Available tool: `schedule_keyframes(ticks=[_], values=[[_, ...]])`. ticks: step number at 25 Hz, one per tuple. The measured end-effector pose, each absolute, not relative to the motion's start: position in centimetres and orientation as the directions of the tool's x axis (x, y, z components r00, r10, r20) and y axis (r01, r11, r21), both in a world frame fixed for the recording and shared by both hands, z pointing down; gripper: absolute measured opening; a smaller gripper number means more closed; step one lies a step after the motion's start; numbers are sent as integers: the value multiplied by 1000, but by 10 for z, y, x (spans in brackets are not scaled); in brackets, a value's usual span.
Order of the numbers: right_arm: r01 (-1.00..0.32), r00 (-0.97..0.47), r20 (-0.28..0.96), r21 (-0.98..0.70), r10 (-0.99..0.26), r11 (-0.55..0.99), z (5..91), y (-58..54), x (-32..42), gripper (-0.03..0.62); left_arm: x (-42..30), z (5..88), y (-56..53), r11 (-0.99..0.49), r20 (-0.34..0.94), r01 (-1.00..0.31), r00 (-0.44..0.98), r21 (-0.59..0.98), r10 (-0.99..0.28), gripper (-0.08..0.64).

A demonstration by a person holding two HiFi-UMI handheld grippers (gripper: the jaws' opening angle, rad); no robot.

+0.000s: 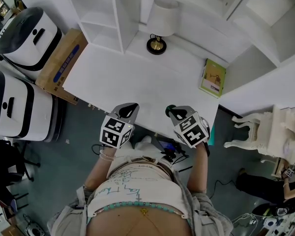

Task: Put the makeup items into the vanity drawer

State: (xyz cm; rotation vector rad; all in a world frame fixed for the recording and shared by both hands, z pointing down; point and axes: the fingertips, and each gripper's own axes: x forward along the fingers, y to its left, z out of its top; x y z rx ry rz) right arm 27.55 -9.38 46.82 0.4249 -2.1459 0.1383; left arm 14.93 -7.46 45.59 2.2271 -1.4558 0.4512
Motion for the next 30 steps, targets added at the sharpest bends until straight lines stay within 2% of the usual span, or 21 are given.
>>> schedule_keyframes(ticks=[14,30], values=[[-277,-556,792,107,-250,955,450,-88,258,29,147,458,-76,-345,480,-919,394,191,-784,1],[-334,-564,762,142,-318,932,438,-93,190,29,88,459,-88,-416,479,-888,456,193,-750,1]])
